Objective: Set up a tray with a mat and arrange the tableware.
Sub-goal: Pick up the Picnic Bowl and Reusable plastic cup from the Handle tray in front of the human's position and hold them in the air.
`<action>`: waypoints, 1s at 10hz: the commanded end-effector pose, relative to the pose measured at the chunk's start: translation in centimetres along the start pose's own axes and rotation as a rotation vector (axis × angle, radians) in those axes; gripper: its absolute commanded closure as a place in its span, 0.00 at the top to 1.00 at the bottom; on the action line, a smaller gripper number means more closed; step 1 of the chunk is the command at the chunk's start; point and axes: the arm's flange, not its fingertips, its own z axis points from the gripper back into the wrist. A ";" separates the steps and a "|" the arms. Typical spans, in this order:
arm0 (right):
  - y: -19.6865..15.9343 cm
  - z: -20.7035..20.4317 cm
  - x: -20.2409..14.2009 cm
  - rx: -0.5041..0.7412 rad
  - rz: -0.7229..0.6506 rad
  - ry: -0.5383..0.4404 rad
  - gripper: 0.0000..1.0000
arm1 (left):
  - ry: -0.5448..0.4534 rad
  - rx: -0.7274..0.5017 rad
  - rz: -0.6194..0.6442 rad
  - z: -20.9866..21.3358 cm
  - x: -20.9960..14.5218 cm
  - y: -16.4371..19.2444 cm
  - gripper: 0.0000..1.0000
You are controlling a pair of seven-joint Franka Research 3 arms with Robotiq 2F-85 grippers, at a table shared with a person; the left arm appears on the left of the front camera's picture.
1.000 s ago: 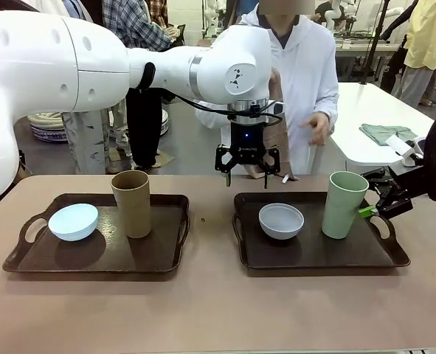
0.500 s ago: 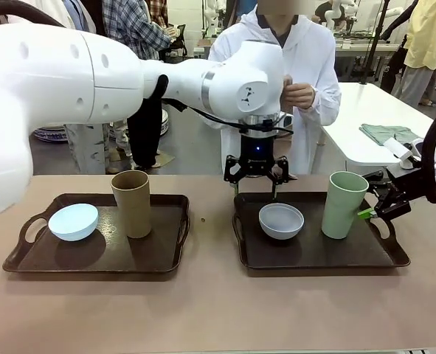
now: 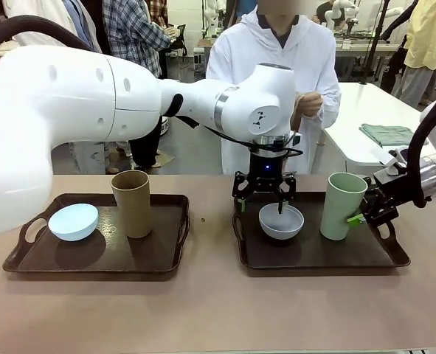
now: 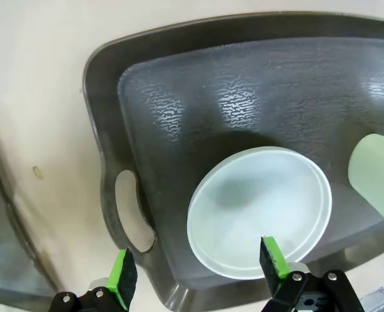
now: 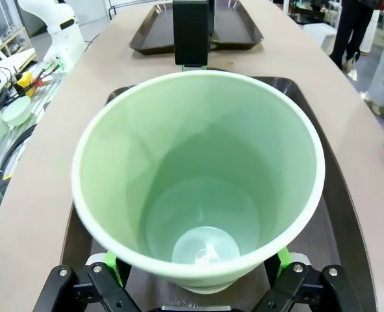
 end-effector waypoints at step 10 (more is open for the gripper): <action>-0.9 -2.0 -0.5 -0.004 0.030 -0.070 0.41 | -0.018 -0.028 -0.004 -2.3 1.6 -2.3 0.46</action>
